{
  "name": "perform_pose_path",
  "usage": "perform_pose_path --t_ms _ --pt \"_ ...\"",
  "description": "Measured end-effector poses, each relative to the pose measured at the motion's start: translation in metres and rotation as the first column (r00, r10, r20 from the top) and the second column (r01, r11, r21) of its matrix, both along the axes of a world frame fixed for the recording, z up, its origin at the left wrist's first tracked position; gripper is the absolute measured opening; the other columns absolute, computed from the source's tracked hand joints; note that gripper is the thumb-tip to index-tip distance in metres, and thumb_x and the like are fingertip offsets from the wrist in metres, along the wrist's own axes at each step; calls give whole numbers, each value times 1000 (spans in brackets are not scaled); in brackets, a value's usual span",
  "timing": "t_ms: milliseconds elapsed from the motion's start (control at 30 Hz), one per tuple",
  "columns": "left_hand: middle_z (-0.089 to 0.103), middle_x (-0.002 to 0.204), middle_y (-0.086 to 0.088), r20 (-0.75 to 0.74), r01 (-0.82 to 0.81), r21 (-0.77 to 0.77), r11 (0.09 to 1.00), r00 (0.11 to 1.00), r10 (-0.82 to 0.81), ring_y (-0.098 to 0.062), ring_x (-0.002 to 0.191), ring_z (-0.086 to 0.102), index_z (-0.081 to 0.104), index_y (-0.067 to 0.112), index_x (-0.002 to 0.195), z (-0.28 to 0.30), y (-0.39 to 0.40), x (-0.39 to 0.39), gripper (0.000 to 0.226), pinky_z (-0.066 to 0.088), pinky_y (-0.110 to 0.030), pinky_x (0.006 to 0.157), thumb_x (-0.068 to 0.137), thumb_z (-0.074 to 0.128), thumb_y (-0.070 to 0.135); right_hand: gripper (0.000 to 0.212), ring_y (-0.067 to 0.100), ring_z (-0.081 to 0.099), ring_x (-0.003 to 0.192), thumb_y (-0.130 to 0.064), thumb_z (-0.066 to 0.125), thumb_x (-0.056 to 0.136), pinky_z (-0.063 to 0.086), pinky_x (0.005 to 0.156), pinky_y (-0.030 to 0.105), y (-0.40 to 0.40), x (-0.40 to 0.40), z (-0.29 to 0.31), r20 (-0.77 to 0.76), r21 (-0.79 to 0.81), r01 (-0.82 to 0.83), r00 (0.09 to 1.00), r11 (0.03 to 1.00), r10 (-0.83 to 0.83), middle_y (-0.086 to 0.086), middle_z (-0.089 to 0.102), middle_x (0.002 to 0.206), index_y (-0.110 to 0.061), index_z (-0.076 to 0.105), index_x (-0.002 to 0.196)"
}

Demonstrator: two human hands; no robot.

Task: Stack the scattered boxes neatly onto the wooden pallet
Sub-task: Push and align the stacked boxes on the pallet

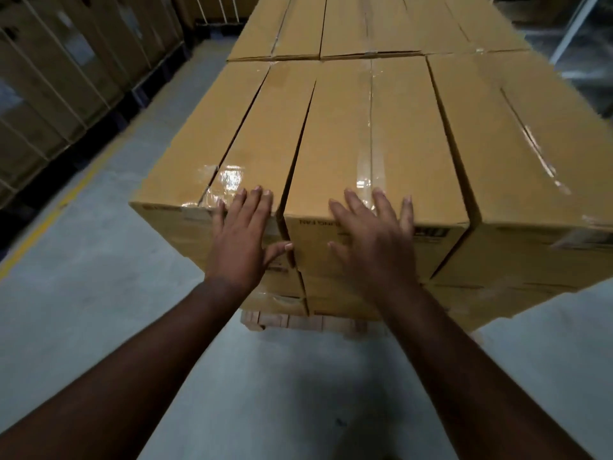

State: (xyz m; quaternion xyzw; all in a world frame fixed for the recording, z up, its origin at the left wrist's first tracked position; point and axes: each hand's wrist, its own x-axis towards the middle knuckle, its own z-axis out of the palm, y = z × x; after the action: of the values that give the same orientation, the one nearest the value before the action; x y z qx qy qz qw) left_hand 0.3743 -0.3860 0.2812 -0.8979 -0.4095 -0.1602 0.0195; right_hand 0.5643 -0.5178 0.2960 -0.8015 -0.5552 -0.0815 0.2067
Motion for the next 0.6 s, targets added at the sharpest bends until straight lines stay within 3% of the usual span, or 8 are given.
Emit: perform_pose_path --t_ms 133,267,433,600 --pt "31 168 -2 175 25 155 988 983 -53 -24 156 21 30 22 161 -24 8 3 85 7 -51 128 92 58 63 55 28 46 144 -37 77 90 7 125 63 11 1 -32 49 269 23 998 963 -37 -7 57 151 -36 59 142" --pt "35 165 -1 262 28 276 961 960 -103 -23 156 22 30 22 161 -41 16 13 77 6 -51 128 97 51 61 48 23 49 139 -42 73 92 1 125 66 20 -3 -48 140 400 49 984 915 -113 -12 62 145 -40 61 138" --pt "44 159 -1 330 13 394 919 931 -154 -25 151 30 36 24 157 -56 30 16 71 13 -49 124 98 47 64 47 22 46 140 -41 68 96 2 125 65 26 -5 -61 164 480 43 977 876 -138 -12 60 145 -40 60 141" --pt "43 158 2 356 -4 393 920 923 -148 -24 152 28 37 26 156 -59 36 22 70 11 -49 126 98 48 65 47 20 46 139 -44 68 96 0 125 63 36 0 -61 171 467 40 976 884 -134 -14 59 145 -42 58 142"
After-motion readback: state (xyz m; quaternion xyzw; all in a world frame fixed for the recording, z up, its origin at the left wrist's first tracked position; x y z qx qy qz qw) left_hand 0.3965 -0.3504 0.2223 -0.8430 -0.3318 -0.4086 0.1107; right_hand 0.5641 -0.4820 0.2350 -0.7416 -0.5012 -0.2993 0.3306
